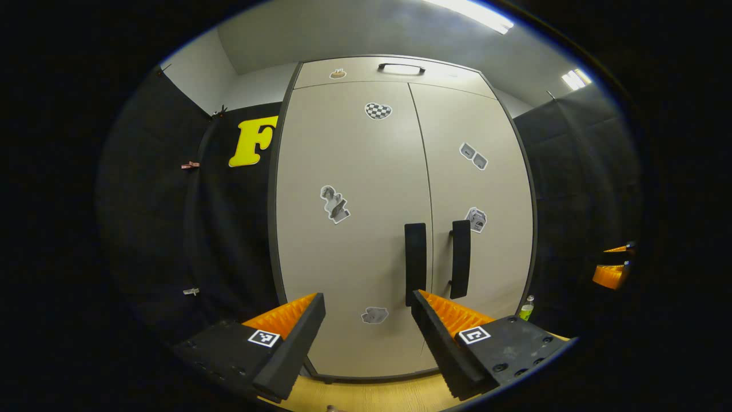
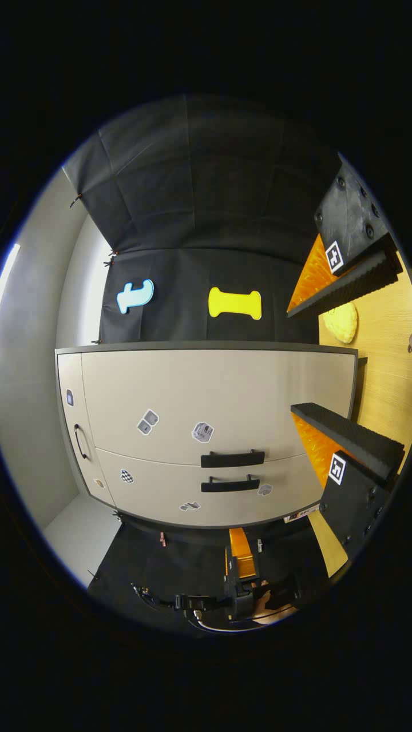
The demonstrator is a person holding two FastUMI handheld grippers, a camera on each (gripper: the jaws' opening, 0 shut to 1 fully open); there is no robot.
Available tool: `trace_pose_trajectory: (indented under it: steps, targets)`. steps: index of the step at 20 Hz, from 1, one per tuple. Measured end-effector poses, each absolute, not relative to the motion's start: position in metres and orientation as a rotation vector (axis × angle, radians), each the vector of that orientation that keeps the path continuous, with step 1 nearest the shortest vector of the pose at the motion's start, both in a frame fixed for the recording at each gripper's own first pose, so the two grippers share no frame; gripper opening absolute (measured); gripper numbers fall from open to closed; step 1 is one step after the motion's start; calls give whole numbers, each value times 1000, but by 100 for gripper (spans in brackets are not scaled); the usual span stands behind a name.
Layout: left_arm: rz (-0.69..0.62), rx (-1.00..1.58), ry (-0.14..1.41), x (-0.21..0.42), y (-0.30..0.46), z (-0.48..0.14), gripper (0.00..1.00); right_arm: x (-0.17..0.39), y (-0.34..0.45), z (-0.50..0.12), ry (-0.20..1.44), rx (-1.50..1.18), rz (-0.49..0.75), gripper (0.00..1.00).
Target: Grab one shoe with the right hand and put it into the shoe cabinet, grab the other shoe with the left hand and put it into the shoe cabinet; then close the right door with the right hand and the left door with the left hand.
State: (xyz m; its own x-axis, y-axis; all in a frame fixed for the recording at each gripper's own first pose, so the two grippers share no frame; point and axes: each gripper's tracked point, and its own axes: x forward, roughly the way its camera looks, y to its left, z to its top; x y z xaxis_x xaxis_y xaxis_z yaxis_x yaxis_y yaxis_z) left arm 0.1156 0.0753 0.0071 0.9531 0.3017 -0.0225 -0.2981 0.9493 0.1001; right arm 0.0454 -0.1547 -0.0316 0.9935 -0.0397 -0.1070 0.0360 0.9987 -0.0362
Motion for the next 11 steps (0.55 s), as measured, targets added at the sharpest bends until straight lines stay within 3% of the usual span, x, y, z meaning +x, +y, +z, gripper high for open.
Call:
trace_pose_trajectory:
  steps: [11]
  targets:
    - [284, 68, 41, 84, 90, 4, 97, 55, -104, -20, 75, -34, 19, 98]
